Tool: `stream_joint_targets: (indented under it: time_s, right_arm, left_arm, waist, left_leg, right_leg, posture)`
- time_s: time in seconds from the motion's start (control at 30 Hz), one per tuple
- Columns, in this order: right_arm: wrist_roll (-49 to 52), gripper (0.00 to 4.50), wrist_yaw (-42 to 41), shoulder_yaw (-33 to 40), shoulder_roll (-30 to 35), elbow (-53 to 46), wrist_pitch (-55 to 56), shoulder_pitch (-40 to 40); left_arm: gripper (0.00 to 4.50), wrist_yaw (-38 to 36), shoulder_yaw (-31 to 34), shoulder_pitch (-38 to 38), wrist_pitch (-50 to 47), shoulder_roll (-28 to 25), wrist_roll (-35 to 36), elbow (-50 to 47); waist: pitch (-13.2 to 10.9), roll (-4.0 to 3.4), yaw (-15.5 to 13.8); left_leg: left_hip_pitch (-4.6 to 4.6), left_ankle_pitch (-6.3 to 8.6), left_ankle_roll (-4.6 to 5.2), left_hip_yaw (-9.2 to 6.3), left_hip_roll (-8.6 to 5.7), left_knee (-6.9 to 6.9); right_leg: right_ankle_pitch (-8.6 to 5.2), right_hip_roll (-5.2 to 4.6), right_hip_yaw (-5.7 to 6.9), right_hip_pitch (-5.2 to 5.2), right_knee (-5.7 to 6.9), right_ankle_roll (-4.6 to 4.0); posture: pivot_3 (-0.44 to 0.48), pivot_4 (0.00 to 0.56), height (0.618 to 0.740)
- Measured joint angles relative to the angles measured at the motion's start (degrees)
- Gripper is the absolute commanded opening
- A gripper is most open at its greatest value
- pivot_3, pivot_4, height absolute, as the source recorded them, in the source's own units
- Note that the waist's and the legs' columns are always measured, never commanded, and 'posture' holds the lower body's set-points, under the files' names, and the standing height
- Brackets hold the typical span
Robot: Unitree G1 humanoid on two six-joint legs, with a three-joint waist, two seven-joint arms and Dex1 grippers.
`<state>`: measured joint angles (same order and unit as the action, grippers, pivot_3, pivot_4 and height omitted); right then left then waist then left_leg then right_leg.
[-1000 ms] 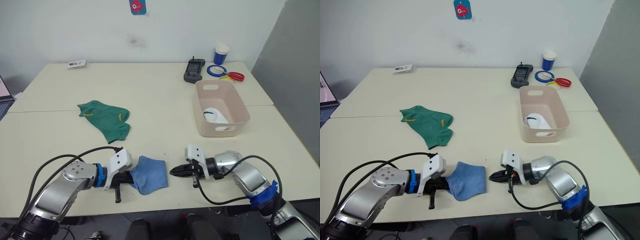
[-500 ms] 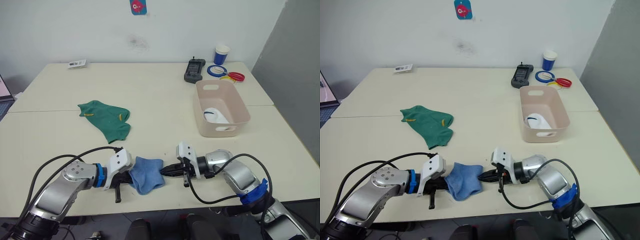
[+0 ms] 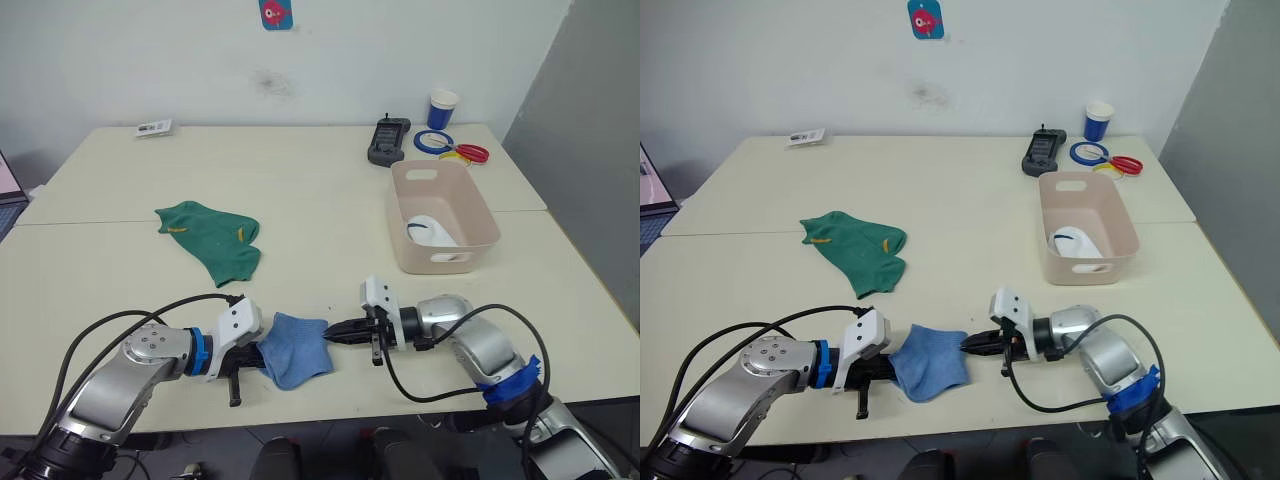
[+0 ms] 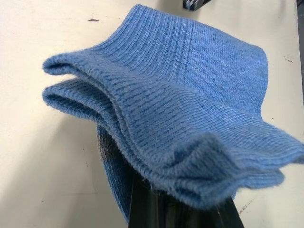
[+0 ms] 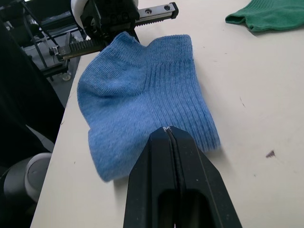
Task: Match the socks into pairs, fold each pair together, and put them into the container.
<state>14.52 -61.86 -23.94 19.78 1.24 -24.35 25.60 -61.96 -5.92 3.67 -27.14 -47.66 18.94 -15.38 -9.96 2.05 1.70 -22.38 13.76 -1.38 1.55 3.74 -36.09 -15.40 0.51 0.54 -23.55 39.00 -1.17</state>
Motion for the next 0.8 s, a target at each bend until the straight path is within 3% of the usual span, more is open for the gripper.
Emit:
stream_joint_targets:
  time_s: [0.5,0.8]
  right_arm:
    - [-6.7,0.02,0.3,-3.2,-2.4,5.9,6.7,2.1]
    - [-8.6,0.02,0.4,-4.2,-2.8,6.7,7.7,2.8]
  left_arm:
    - [0.00,-0.7,0.5,0.2,-0.7,-1.7,0.4,0.2]
    - [0.00,-3.6,12.1,3.3,-8.9,-7.1,9.8,0.3]
  waist:
    - [0.0,0.00,0.1]
    - [0.0,0.02,0.1]
  left_leg:
    - [0.14,0.00,0.00,-0.01,0.07,0.01]
    - [0.42,0.00,0.00,0.02,0.16,0.02]
  right_leg:
    - [0.00,0.07,0.00,0.05,0.05,-0.01]
    - [-0.02,0.14,-0.01,0.27,0.04,-0.04]
  posture:
    - [0.000,0.150,0.740]
    - [0.000,0.150,0.740]
